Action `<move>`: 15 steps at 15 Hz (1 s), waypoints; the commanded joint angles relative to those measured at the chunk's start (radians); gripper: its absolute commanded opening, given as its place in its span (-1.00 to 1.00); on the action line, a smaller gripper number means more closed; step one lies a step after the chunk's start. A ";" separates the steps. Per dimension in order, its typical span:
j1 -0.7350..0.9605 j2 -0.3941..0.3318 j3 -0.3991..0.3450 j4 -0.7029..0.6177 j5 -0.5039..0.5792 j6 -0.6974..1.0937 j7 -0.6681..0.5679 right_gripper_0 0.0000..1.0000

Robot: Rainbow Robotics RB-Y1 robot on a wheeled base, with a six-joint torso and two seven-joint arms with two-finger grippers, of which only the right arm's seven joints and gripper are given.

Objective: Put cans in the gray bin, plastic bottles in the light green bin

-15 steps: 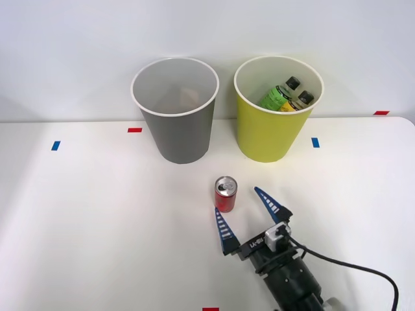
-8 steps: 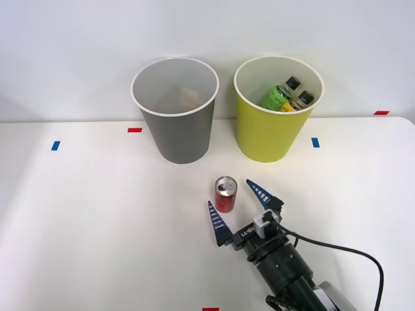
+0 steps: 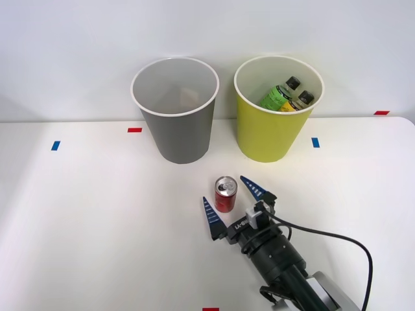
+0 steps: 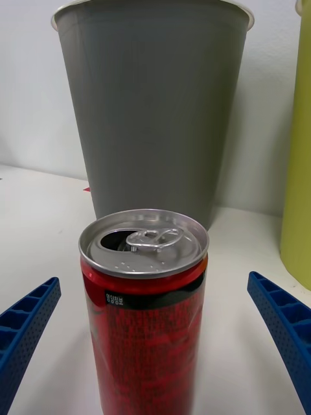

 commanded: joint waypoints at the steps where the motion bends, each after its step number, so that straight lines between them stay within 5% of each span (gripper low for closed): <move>1: -0.011 0.007 0.002 0.000 -0.003 0.019 0.000 0.98; 3: -0.014 0.011 0.003 0.000 -0.003 0.019 0.006 0.63; 5: -0.013 0.013 0.003 0.000 -0.008 0.019 0.000 -0.84; 7: -0.013 0.021 0.003 0.000 -0.017 0.021 0.003 -1.00; 15: -0.005 0.019 -0.003 -0.008 -0.029 0.013 -0.002 -1.00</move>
